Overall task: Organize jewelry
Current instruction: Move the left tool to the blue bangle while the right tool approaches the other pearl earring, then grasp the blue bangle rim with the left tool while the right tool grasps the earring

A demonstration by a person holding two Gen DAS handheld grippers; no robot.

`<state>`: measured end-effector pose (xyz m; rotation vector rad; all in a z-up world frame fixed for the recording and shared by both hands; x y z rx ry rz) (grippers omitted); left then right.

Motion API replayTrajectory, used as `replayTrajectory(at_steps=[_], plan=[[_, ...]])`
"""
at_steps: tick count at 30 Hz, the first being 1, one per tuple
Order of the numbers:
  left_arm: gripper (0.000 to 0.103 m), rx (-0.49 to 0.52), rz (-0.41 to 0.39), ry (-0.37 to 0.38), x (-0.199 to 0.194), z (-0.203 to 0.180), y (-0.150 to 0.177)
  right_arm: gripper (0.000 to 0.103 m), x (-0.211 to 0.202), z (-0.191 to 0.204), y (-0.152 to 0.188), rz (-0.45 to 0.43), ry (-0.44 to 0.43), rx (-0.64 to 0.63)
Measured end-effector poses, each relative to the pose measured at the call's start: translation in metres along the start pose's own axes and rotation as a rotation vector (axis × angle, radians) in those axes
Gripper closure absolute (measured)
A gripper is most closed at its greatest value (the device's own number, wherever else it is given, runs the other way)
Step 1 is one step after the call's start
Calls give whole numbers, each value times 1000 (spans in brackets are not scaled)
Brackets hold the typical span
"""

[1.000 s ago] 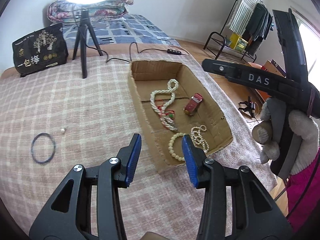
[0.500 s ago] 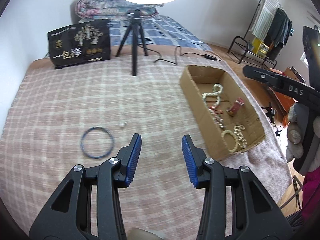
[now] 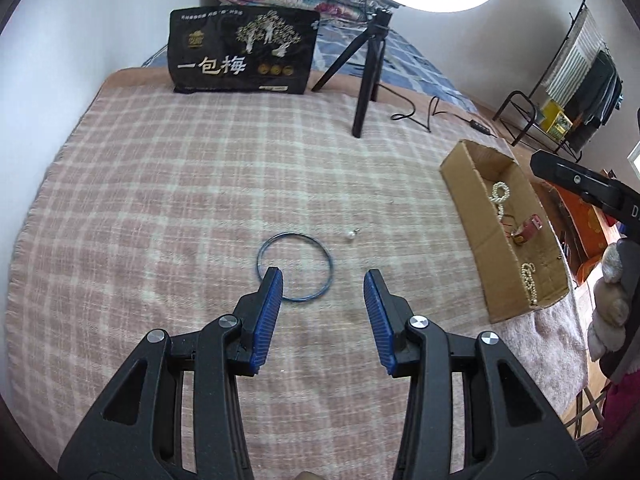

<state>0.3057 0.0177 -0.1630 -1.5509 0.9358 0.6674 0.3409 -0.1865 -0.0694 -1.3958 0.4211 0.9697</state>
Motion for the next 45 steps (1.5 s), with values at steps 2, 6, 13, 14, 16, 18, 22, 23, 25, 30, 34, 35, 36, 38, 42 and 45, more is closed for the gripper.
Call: replayTrajectory(at_steps=[2,6,13,14,16,18,22,23,25,30,34,35,36,38,42,45], plan=[[60,-5,11,-4,5,7,2,21,11,10,2,20,-8,4],[60,-28,46,-4,18,19,7,24,37,29,11,71,-36,13],[60,-57,61,23,30,30,5,67,86,44,36,215,-123,122],[61,-59,62,29,31,31,5,70,91,45,38,230,-133,138],[67,-74,72,38,35,34,4,75,101,47,44,262,-157,177],[70,-92,86,47,39,37,4,80,111,49,49,287,-173,208],[70,-111,100,57,46,41,5,83,125,52,52,310,-181,253],[70,-114,103,59,48,42,5,85,128,52,53,316,-180,261],[70,-121,109,60,51,44,5,86,135,53,55,333,-185,290],[70,-137,134,68,62,48,8,86,150,51,59,350,-157,315],[70,-141,146,70,68,49,9,86,157,51,61,358,-146,323],[70,-144,147,70,69,50,9,86,158,51,62,359,-141,321],[70,-148,149,71,70,50,9,86,160,51,62,360,-136,319],[70,-159,155,74,73,52,9,86,163,52,62,362,-128,318],[70,-166,162,75,78,53,9,86,171,57,61,371,-115,302],[70,-162,167,73,82,52,10,90,175,59,62,382,-98,282]])
Point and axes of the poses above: each gripper's, at about its wrist camera, not at the fingertips, and x roughly the way its jaws point, z to its left, y to its underside, the point moved 8 cm from there along x, roughly the way its jaws point, and after that the axes turned 3 degrees about -y, right-handed, at the moved point
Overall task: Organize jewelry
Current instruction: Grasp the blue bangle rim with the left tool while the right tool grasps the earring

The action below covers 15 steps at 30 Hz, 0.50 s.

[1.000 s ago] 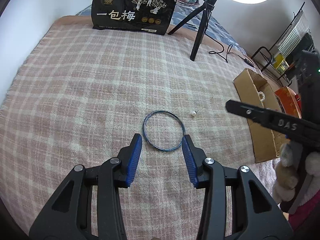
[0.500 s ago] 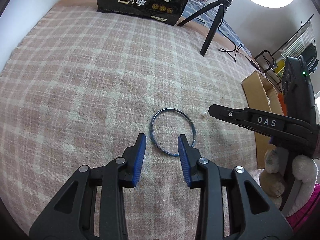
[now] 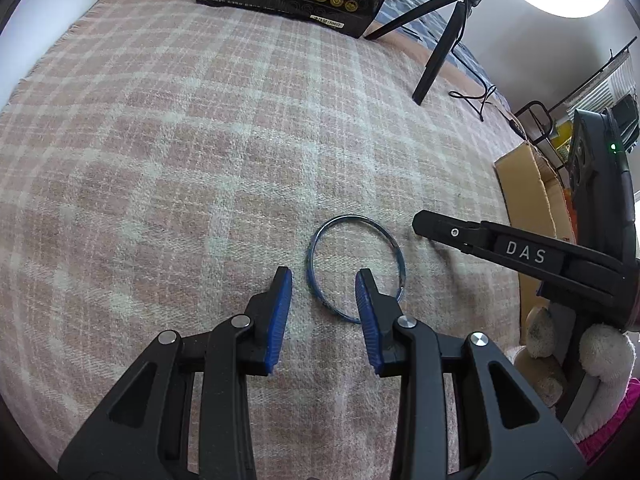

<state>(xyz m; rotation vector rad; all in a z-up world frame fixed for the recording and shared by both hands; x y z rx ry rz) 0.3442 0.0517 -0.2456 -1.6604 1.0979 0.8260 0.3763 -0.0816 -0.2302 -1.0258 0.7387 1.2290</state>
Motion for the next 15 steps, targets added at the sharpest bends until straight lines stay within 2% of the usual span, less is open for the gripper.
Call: replayTrajectory(at_steps=[5,6,8,11,15], plan=[[71,17,7,-25,7,0,0,93,7,2,-1,9,35,-33],[74,23,7,-35,8,1,0,93,7,3,-1,8,41,-42],[86,36,0,-64,10,4,1,93,8,4,-2,7,50,-59],[96,43,-7,-78,11,7,0,94,9,5,-2,7,47,-72],[99,52,-21,-88,9,10,1,95,8,4,-2,6,24,-67]])
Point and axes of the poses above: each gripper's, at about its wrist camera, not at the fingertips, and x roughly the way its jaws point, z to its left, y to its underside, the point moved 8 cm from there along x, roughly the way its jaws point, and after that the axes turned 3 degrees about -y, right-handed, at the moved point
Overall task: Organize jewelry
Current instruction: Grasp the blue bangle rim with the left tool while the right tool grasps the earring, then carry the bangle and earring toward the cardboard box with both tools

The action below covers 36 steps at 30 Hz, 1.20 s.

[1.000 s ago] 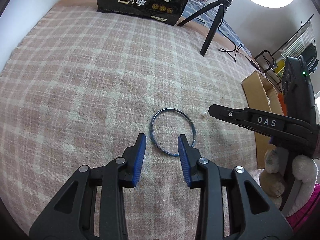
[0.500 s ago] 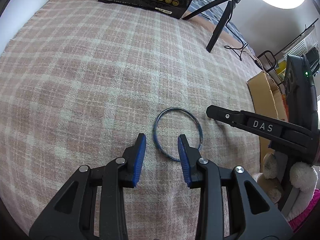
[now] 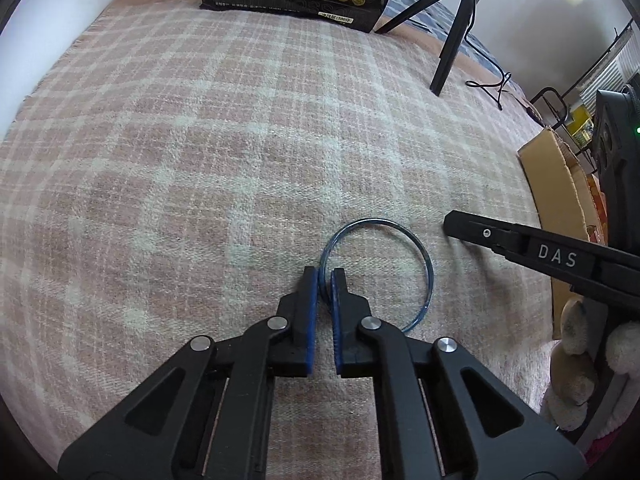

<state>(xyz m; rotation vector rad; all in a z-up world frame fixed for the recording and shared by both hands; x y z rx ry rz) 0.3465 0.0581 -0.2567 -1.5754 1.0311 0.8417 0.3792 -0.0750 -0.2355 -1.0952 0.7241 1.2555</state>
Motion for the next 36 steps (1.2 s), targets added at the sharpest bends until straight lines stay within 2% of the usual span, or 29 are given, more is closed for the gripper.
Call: replayTrajectory(at_steps=[10,36], plan=[[100,25,-42,-10,-13,-5,-1,95,-17,-11,8,-16,-53,28],[101,85,-127,7,-45,-24,-6,96,-54,-13,4,-66,-73,10]])
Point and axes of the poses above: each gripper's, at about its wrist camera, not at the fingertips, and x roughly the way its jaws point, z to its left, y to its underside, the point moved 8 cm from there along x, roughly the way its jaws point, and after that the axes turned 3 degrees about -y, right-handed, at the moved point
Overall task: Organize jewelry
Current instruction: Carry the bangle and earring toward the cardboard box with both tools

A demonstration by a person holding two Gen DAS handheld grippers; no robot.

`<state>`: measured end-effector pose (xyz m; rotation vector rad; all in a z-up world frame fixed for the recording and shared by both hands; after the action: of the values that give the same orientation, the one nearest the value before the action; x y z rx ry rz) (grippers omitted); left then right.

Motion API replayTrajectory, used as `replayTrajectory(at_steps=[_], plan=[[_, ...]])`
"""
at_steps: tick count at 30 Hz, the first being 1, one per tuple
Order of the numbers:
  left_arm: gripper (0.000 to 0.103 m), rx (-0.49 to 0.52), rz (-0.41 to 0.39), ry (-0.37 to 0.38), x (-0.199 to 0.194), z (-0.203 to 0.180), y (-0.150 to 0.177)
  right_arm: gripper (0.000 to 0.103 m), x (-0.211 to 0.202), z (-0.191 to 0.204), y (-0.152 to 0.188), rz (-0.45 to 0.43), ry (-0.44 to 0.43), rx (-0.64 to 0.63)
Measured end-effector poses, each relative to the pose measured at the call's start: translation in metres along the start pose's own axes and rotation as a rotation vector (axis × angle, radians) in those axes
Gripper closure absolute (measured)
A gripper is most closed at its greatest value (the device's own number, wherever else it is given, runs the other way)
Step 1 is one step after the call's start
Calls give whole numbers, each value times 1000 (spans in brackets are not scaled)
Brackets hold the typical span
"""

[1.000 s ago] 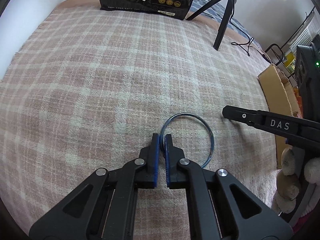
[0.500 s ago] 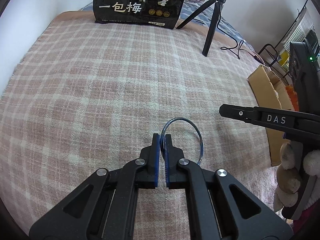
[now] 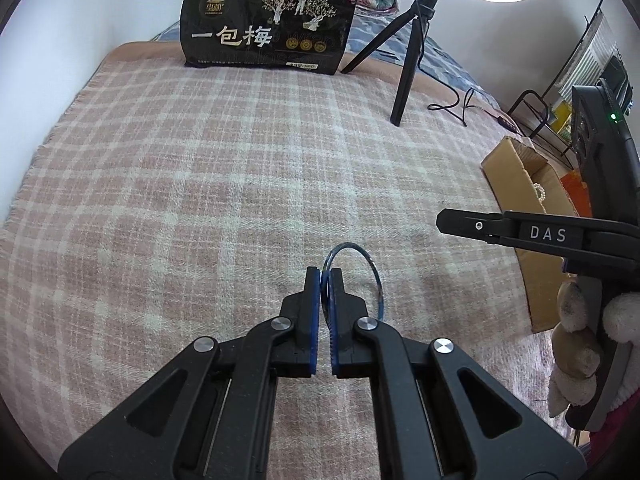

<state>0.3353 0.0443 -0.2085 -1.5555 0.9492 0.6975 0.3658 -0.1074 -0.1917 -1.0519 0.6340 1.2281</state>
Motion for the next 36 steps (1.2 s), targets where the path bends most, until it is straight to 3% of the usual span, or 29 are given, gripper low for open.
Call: replayTrajectory(at_steps=[22,25,28,31,34,36], plan=[[102,123,-67,18,-38,-49,5,96,-65,-5,7,-72,23,-78],[102,120,-23,14,-29,-44,9,96,-71,-8,10,-78,24,-81],[102,54,60,-4,-12,-24,14,96,-75,-10,13,-82,24,-87],[102,14,92,-21,1,-7,16,96,-78,-13,17,-86,30,-101],[95,-4,115,-40,11,5,15,96,-79,-16,19,-87,38,-117],[78,-4,105,-54,13,10,14,96,-78,-18,21,-86,34,-120]])
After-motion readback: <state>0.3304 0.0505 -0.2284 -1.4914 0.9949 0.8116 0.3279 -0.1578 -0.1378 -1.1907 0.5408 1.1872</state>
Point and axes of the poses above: each gripper's, at about its wrist camera, not at the fingertips, and x roughly the way its jaws point, z to its left, y to its underside, the point moved 8 cm from there along x, roughly the way its jaws point, and after that the axes turned 3 degrees about -y, right-handed, at the moved point
